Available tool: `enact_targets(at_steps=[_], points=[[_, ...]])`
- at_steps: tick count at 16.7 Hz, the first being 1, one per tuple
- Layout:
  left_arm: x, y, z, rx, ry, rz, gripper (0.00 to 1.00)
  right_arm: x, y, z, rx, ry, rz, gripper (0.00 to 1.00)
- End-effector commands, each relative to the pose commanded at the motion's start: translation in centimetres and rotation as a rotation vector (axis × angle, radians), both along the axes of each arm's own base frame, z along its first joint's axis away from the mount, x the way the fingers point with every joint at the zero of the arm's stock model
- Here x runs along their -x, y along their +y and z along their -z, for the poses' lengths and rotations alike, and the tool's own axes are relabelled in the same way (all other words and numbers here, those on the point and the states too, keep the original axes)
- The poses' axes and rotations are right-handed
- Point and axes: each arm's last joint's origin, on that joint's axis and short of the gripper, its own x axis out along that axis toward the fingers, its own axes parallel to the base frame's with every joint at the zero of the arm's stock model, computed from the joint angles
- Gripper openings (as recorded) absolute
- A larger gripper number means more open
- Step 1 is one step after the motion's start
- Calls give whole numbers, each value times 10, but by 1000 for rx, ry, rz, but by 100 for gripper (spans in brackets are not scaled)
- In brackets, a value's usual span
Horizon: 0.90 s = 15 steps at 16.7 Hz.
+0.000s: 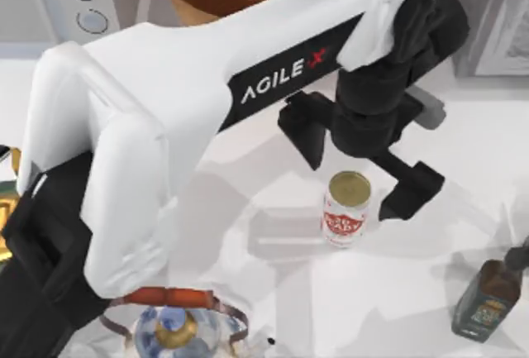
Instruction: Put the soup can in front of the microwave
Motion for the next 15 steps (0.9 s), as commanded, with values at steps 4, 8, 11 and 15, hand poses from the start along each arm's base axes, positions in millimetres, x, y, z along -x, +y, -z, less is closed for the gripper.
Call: enact_targets(at_steps=[4, 8, 11, 15], points=[[2, 0, 32, -2, 2, 0, 100, 0, 0, 0, 0, 0, 0, 100], [2, 1, 37, 0, 0, 0, 100, 0, 0, 0, 0, 0, 0, 100], [2, 1, 37, 0, 0, 0, 85, 0, 0, 0, 0, 0, 0, 100], [2, 1, 37, 0, 0, 0, 55, 0, 0, 0, 0, 0, 0, 100]])
